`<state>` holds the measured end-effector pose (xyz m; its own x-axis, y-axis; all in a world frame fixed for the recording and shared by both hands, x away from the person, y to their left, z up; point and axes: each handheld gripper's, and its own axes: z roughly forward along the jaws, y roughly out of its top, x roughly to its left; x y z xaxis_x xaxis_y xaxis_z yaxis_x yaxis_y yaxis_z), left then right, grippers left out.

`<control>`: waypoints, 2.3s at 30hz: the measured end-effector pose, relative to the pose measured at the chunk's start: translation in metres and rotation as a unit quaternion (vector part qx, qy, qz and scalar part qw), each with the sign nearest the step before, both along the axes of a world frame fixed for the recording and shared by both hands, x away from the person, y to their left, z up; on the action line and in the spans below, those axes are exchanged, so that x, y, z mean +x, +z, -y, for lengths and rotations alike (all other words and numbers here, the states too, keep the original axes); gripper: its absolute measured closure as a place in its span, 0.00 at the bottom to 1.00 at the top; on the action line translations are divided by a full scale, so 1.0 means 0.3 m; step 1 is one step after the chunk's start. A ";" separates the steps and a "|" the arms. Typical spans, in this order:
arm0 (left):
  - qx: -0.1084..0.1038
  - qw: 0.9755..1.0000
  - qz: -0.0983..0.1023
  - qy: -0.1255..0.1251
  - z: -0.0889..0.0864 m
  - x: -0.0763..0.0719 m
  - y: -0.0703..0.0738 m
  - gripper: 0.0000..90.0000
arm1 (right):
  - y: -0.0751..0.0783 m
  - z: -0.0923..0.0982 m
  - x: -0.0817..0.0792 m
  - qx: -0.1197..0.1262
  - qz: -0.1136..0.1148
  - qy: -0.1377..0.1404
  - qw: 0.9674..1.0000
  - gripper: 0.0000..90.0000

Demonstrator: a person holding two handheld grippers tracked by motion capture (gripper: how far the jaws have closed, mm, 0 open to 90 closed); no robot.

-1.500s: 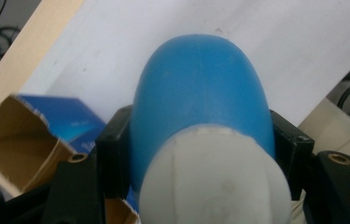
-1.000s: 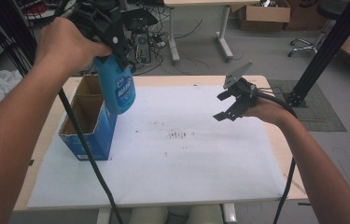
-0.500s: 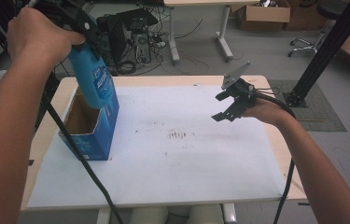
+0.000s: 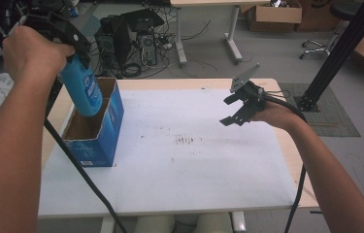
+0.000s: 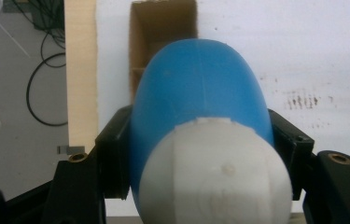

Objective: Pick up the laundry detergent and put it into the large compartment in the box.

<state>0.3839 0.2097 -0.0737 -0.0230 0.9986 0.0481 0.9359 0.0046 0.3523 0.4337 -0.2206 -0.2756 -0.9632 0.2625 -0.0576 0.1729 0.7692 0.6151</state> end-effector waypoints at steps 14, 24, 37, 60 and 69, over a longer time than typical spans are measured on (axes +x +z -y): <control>-0.001 1.000 0.017 0.014 -0.079 0.010 -0.161 0.42 | -0.004 0.007 0.005 -0.005 -0.003 -0.005 1.000 0.17; 0.012 1.000 0.007 -0.011 -0.090 0.035 -0.322 0.42 | -0.014 0.009 0.007 -0.013 -0.007 -0.007 1.000 0.17; 0.013 1.000 -0.001 -0.021 -0.119 0.043 -0.522 0.42 | -0.025 0.012 0.006 -0.022 -0.005 -0.009 1.000 0.17; 0.021 0.999 -0.024 -0.038 -0.119 0.046 -0.685 0.42 | -0.035 0.008 0.011 -0.032 -0.010 -0.012 0.999 0.17; 0.013 0.999 -0.029 -0.037 -0.122 0.048 -0.700 0.42 | -0.035 0.011 0.009 -0.032 -0.010 -0.014 0.999 0.17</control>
